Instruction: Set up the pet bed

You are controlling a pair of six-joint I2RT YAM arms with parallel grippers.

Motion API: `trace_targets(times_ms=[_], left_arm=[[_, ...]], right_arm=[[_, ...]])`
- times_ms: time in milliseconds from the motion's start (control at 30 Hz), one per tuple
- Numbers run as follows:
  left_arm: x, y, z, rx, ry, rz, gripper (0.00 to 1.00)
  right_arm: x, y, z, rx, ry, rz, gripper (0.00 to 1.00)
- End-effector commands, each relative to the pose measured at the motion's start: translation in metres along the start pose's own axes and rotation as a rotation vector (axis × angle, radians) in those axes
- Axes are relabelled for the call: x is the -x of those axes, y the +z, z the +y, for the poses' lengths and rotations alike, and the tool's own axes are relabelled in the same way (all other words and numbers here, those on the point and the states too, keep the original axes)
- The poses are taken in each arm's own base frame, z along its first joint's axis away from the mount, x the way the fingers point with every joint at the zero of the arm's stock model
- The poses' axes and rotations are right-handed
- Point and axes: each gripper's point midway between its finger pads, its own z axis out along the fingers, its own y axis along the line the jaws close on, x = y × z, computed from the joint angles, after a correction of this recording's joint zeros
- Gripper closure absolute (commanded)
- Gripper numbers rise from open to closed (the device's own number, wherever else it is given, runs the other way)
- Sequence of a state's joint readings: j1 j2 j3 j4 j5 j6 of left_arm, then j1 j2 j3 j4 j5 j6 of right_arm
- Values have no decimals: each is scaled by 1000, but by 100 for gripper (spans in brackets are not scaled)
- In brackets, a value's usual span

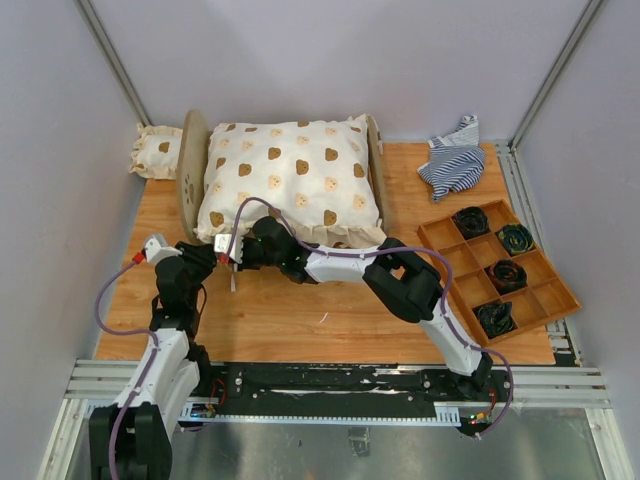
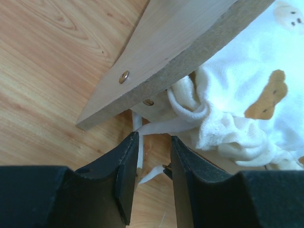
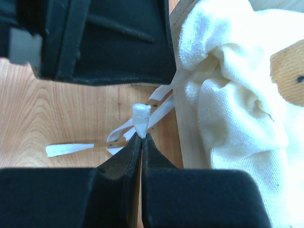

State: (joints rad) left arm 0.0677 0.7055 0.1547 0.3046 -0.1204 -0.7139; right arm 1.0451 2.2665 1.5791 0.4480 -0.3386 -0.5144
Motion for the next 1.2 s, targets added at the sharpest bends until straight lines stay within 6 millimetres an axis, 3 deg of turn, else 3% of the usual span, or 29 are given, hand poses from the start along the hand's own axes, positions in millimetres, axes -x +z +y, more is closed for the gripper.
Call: trace_targets(times_ms=[0, 300, 567, 633, 700, 733, 900, 1167], left_arm=[[5, 7, -11, -51, 27, -24, 62], [15, 20, -20, -76, 93, -53, 65], [8, 25, -27, -134, 101, -38, 69], [8, 26, -27, -135, 107, -38, 79], [9, 23, -28, -139, 103, -40, 97], [9, 21, -26, -128, 87, -37, 99], [4, 11, -10, -4, 15, 20, 100], [-3, -2, -28, -50, -20, 122, 100]], right_arm=[[22, 4, 0, -10, -3, -51, 100], [26, 0, 2, -5, -10, -63, 100], [25, -1, 2, -5, -17, -61, 100], [26, -1, 2, -6, -17, -63, 100], [24, -1, 2, -7, -23, -58, 100], [22, -1, 2, -8, -35, -54, 100], [13, 5, -14, -40, -140, -5, 100], [1, 24, -32, -57, -331, 86, 100]])
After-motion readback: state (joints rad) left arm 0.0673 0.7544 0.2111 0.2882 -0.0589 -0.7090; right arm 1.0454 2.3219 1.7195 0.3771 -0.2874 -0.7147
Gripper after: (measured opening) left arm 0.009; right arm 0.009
